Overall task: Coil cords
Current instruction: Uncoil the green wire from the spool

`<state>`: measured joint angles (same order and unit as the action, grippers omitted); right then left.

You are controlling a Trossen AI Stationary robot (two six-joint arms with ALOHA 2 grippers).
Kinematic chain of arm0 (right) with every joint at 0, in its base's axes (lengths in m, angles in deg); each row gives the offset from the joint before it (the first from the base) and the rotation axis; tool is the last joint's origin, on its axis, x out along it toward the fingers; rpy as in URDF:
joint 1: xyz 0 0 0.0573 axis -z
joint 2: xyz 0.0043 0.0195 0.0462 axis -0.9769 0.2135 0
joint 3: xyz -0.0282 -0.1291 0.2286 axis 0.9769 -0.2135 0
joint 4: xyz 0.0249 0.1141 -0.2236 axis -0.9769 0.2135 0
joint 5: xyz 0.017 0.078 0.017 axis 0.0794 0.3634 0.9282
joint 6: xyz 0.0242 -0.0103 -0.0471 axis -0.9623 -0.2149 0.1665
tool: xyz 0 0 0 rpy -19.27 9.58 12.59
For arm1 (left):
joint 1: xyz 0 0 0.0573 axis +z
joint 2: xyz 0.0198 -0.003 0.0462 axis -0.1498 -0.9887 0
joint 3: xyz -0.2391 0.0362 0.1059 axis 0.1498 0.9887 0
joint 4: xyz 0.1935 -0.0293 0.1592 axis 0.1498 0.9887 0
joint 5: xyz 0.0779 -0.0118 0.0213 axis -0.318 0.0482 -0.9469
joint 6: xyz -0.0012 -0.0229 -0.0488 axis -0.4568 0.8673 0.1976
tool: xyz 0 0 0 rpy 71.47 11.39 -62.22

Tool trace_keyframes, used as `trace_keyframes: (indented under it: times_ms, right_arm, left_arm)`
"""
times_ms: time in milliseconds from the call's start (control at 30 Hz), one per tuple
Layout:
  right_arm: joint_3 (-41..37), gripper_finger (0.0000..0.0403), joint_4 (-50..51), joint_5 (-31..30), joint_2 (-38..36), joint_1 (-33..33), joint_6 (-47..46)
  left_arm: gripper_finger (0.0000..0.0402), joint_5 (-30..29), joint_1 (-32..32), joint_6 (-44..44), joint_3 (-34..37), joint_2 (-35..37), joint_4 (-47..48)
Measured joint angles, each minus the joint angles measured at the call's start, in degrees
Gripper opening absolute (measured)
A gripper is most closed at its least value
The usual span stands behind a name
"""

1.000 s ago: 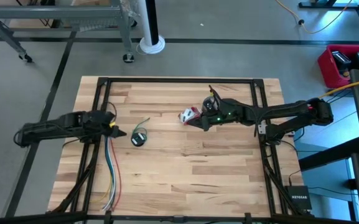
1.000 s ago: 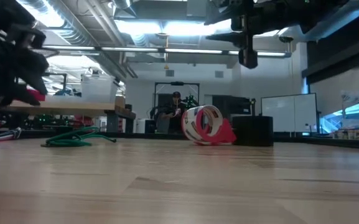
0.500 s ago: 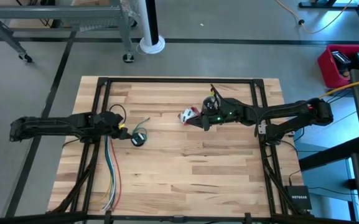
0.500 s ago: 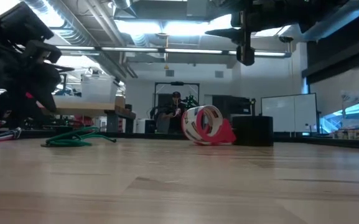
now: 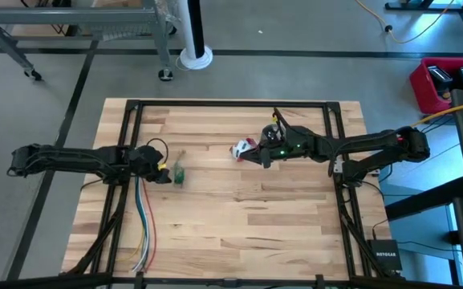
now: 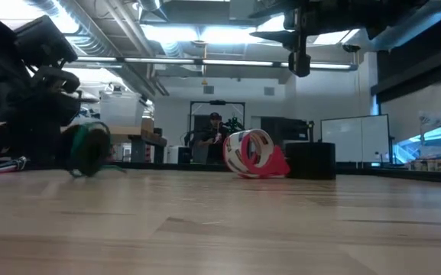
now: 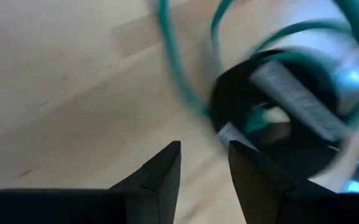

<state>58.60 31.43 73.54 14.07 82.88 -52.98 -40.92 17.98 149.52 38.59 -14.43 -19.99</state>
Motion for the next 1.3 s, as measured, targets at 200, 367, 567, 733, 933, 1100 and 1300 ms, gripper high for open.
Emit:
trace_keyframes:
  times_ms: [200, 367, 567, 733, 933, 1100, 1300]
  right_arm:
    - [0.0, 0.0117, -0.1, 0.0, 0.0, 0.0, 0.2]
    - [0.0, 0.0117, -0.1, 0.0, 0.0, 0.0, 0.2]
    - [0.0, 0.0117, -0.1, 0.0, 0.0, 0.0, 1.3]
    - [0.0, 0.0117, -0.1, 0.0, 0.0, 0.0, 1.4]
    - [0.0, 0.0117, -0.2, 0.0, 0.0, 0.0, 1.4]
    - [0.0, 0.0117, -0.9, -0.6, 0.0, 0.0, 1.6]
    - [0.0, 0.0117, -3.1, -0.6, 0.0, 0.0, 2.8]
  left_arm:
    - [0.0129, 0.0, 0.0, 0.4, -0.1, 0.1, -0.6]
    - [0.0129, 0.0, 0.0, 1.6, -0.1, 0.1, -3.5]
    - [0.0129, 0.0, 0.0, 3.9, -0.1, 0.1, -11.8]
    - [0.0129, 0.0, 0.0, 5.0, -0.1, 0.1, -14.3]
    - [0.0129, 0.0, 0.0, 6.3, -0.1, 0.1, -18.7]
    - [0.0129, -2.2, 0.0, 6.6, -0.2, -1.1, -23.5]
    - [0.0129, -2.3, -1.3, 6.6, -0.2, -5.9, -28.3]
